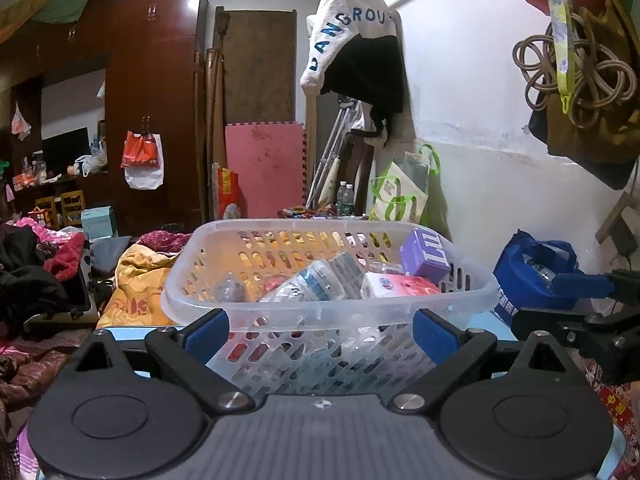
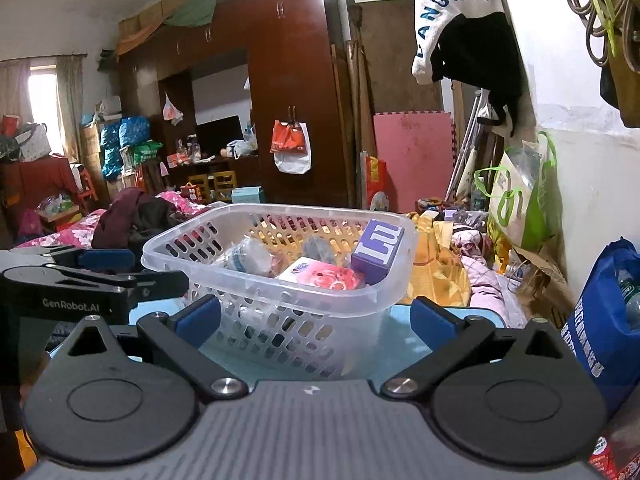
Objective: Organize objects
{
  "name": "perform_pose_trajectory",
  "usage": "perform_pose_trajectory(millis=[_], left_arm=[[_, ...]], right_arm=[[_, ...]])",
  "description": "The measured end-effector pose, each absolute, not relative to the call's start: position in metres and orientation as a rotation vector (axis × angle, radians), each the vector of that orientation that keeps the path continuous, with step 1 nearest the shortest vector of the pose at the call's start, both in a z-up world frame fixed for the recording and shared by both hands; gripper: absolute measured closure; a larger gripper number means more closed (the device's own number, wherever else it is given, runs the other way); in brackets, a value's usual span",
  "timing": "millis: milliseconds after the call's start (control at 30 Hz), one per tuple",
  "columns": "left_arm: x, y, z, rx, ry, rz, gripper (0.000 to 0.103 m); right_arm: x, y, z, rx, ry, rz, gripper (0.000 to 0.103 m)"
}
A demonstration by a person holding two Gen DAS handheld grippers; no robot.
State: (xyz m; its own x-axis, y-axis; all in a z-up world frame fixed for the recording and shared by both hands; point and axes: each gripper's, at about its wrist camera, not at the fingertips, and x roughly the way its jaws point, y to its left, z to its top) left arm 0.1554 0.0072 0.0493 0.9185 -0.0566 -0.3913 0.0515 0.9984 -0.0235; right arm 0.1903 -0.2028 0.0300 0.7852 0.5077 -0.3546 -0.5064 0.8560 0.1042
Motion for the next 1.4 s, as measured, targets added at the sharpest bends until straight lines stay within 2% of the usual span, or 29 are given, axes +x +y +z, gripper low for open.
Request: perform_pose_trajectory(millis=[1400], left_arm=[[0.1522,0.0081,0.0494,-0.023,0.399,-0.039,0.003]], right_arm=[[0.1850,-0.2062,0.0322,-0.006,0.362,0.557,0.000]])
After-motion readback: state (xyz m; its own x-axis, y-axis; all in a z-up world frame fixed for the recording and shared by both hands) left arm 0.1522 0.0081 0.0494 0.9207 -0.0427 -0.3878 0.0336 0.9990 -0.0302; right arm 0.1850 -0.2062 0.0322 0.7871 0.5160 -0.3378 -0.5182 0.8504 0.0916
